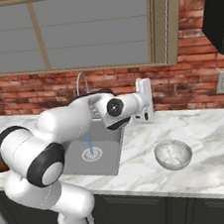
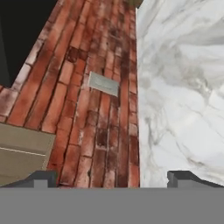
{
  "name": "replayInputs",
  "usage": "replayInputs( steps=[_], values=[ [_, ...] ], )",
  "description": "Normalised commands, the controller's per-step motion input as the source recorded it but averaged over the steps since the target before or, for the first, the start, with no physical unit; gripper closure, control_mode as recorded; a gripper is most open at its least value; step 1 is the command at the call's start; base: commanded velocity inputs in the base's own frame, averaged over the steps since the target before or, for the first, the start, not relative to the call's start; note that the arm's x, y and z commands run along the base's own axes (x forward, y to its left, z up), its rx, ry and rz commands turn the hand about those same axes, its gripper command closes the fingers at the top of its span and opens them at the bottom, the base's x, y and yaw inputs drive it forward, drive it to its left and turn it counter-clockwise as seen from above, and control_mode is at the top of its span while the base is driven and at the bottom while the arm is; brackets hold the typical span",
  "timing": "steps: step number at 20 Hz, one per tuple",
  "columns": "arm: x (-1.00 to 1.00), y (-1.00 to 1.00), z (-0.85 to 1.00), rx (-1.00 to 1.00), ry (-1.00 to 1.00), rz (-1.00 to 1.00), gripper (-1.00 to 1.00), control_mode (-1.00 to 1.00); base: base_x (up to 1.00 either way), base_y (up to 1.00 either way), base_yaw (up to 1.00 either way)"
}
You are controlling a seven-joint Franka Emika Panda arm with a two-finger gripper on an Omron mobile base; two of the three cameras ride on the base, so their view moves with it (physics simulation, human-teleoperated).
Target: Rinse each bowl for a few seconds and place them down in the sink or on the counter.
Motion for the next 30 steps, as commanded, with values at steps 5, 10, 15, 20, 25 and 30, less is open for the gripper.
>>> replayInputs(
  steps=[5, 10, 15, 20, 25, 30],
  values=[
    [-0.22, -0.21, 0.18, 0.1, 0.16, -0.09, -1.0, -1.0, 0.0, 0.0, 0.0],
    [-0.2, -0.18, 0.24, 0.09, 0.14, -0.09, -1.0, -1.0, 0.0, 0.0, 0.0],
    [-0.15, -0.09, 0.41, 0.05, 0.09, -0.06, -1.0, -1.0, 0.0, 0.0, 0.0],
    [-0.16, 0.01, 0.39, 0.05, 0.1, -0.02, -1.0, -1.0, 0.0, 0.0, 0.0],
    [-0.17, 0.02, 0.23, 0.07, 0.15, -0.02, -1.0, -1.0, 0.0, 0.0, 0.0],
    [-0.18, -0.1, 0.11, 0.1, 0.17, -0.09, -1.0, -1.0, 0.0, 0.0, 0.0]
  ],
)
